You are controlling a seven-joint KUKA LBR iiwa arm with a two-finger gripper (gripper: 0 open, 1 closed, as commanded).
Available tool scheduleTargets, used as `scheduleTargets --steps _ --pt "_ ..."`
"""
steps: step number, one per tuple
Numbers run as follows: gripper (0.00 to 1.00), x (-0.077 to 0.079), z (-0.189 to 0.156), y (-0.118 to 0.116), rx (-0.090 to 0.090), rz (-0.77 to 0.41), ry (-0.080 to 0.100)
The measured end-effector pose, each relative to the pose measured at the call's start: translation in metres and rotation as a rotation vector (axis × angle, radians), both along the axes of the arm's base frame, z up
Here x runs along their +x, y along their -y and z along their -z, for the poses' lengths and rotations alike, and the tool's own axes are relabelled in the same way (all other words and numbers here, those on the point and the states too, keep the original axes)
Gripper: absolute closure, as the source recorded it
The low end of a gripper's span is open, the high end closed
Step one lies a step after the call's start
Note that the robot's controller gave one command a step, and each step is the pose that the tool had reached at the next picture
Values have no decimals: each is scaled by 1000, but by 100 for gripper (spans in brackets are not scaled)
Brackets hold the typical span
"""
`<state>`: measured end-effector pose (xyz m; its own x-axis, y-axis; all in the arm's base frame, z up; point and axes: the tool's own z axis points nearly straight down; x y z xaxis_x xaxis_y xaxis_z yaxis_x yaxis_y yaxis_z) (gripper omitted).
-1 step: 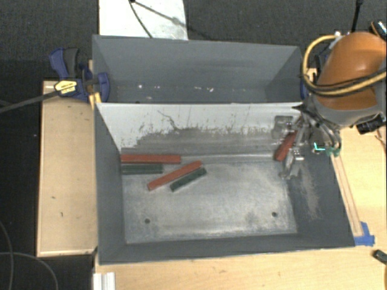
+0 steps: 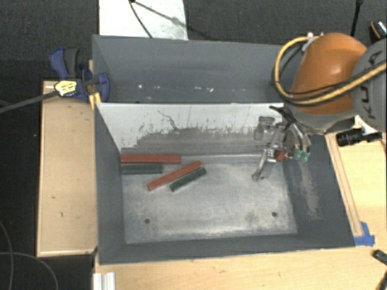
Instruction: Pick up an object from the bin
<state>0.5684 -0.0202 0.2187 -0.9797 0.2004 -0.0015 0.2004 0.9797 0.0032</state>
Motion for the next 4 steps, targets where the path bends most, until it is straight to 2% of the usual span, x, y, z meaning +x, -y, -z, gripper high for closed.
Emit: scheduleTargets --steps 1,2,3,4 --pt "0 -1 60 -42 0 78 -6" --pt "0 12 152 -104 -1 -64 -5" --pt "0 14 147 -200 1 -111 4" --pt "100 16 144 -194 -3 -106 8"
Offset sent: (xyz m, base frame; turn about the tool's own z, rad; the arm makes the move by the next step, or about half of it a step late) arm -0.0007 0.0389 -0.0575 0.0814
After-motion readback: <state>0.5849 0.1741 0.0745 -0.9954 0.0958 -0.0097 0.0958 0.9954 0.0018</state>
